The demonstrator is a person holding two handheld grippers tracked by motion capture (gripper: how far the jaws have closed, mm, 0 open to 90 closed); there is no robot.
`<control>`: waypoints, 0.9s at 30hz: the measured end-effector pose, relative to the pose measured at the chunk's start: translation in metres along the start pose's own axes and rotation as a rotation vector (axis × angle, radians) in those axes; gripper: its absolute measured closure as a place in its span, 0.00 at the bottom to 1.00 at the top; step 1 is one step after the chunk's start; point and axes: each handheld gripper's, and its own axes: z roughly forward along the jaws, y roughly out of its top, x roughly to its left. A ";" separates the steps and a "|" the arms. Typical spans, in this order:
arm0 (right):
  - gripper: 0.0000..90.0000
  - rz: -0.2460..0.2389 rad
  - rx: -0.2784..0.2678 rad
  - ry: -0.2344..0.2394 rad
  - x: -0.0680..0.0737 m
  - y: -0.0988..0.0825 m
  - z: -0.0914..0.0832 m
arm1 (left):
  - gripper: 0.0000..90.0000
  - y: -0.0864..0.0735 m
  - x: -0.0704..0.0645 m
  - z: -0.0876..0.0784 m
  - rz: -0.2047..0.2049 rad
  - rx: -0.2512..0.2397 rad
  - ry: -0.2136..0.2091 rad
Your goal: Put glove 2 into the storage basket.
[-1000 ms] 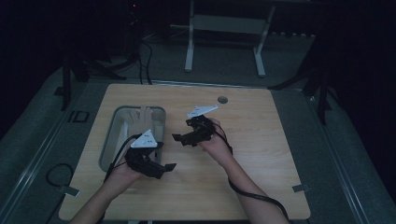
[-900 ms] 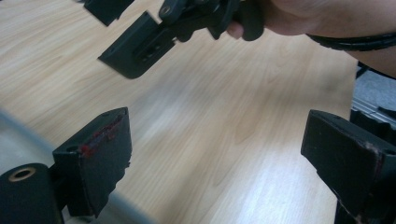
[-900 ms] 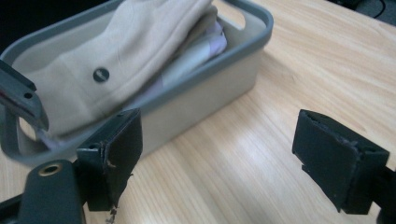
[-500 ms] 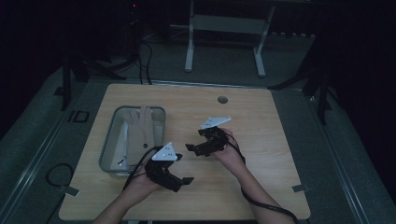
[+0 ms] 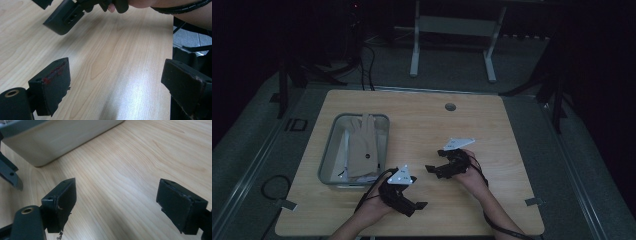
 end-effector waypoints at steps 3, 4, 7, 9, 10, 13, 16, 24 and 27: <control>0.18 0.009 0.001 0.002 -0.003 -0.011 -0.002 | 0.10 -0.002 0.000 0.005 0.003 0.004 -0.009; 0.18 0.009 0.001 -0.005 -0.004 -0.014 -0.003 | 0.10 -0.003 -0.001 0.007 0.003 0.007 -0.012; 0.18 0.014 0.000 -0.015 -0.006 -0.023 -0.007 | 0.10 -0.005 0.000 0.013 0.012 0.011 -0.033; 0.17 0.016 0.006 -0.017 -0.007 -0.028 -0.008 | 0.10 -0.006 0.000 0.018 0.015 0.023 -0.049; 0.17 0.014 0.009 -0.019 -0.007 -0.031 -0.009 | 0.10 -0.006 -0.001 0.021 0.018 0.025 -0.052; 0.16 0.010 0.021 -0.028 -0.008 -0.038 -0.010 | 0.10 -0.008 -0.001 0.027 0.019 0.038 -0.066; 0.15 0.010 0.028 -0.035 -0.010 -0.044 -0.011 | 0.10 -0.008 -0.001 0.031 0.024 0.049 -0.065; 0.16 0.022 0.003 -0.040 -0.015 -0.055 -0.017 | 0.10 -0.011 0.003 0.032 0.001 0.032 -0.067; 0.16 0.029 -0.012 -0.036 -0.017 -0.056 -0.018 | 0.10 -0.012 0.003 0.034 0.005 0.036 -0.070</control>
